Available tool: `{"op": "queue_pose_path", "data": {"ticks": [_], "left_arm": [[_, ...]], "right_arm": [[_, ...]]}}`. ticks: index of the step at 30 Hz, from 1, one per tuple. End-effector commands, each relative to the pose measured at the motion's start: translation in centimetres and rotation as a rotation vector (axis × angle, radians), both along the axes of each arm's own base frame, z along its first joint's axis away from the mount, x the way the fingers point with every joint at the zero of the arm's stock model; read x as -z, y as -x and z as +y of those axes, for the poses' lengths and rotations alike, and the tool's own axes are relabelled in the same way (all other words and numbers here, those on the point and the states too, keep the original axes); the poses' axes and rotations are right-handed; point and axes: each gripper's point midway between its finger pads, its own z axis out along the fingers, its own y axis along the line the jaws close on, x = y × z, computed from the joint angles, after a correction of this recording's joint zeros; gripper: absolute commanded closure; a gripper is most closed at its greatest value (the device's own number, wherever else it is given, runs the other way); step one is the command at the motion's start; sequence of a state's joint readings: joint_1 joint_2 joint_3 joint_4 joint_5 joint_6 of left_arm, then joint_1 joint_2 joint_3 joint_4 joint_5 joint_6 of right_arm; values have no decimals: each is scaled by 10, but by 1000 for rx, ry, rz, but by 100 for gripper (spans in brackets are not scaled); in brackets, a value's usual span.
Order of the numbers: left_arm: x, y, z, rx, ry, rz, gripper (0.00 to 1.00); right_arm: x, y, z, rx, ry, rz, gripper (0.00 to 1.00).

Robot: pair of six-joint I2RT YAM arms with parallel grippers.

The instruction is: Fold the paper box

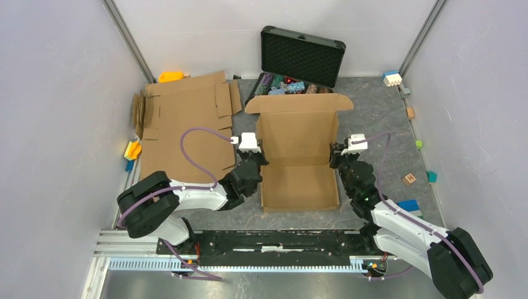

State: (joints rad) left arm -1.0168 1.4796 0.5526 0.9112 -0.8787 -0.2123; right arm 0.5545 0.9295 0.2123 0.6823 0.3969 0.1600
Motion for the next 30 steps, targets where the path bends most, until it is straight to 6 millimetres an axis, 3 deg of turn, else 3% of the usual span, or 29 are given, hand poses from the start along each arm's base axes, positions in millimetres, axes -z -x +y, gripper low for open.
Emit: {"op": "queue_pose_path", "data": {"ticks": [1, 9, 15, 23, 27, 30], "left_arm": [[3, 11, -9, 48, -28, -30, 98], [8, 27, -16, 87, -60, -19, 98], [25, 40, -12, 115, -66, 93, 96], [33, 69, -15, 249, -81, 280, 80], [25, 81, -10, 286, -87, 336, 60], [10, 89, -3, 306, -56, 348, 36]], "right_arm": [[16, 12, 1, -11, -8, 100, 80], [32, 24, 7, -75, 11, 159, 98], [39, 30, 4, -100, 60, 151, 100], [39, 38, -2, -108, 57, 63, 100], [39, 40, -2, -120, 58, 42, 100], [38, 41, -1, -130, 65, 30, 100]]}}
